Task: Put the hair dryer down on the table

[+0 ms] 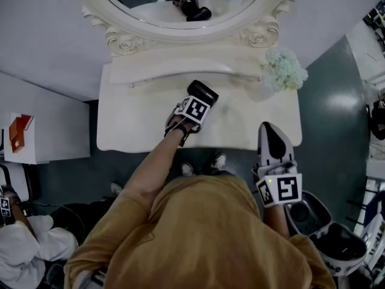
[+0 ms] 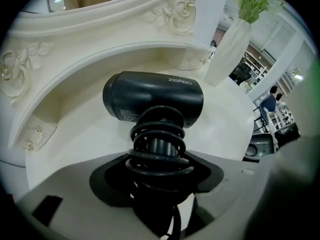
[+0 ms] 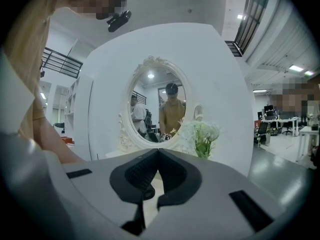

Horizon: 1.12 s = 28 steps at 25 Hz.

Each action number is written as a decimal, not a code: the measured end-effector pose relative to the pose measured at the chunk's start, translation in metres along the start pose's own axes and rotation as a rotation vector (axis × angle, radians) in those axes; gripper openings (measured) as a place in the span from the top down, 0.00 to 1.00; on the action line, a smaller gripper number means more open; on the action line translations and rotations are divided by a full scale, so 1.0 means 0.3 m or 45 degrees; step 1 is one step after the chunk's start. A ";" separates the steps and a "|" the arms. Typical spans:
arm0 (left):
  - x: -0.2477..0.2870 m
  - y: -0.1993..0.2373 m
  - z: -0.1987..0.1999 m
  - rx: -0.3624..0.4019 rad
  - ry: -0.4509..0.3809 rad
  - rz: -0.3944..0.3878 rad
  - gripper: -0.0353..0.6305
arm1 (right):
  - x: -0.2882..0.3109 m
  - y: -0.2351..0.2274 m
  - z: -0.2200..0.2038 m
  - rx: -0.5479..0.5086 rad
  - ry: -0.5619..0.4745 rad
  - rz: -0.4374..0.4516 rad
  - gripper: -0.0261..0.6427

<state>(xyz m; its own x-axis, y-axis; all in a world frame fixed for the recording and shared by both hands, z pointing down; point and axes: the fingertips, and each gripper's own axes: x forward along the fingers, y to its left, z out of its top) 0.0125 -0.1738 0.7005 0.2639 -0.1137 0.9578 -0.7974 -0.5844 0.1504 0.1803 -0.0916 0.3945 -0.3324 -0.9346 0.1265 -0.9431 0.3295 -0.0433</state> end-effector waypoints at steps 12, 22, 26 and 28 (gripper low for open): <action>0.002 -0.036 0.002 -0.104 -0.134 -0.027 0.54 | -0.053 -0.044 -0.018 0.018 -0.005 0.016 0.96; -0.005 -0.099 -0.046 -0.210 -0.121 -0.091 0.40 | -0.077 -0.085 -0.027 0.034 -0.014 0.029 0.96; -0.019 -0.092 -0.043 -0.224 -0.155 -0.068 0.35 | -0.085 -0.096 -0.035 0.041 -0.015 0.038 0.96; -0.059 -0.015 0.052 -0.142 -0.357 0.083 0.33 | -0.084 -0.101 -0.038 0.044 -0.015 0.047 0.96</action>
<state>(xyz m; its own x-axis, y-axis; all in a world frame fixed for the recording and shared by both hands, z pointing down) 0.0199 -0.1815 0.6791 0.3376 -0.3743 0.8637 -0.8680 -0.4787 0.1319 0.2173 -0.0763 0.4040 -0.3665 -0.9236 0.1128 -0.9298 0.3589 -0.0817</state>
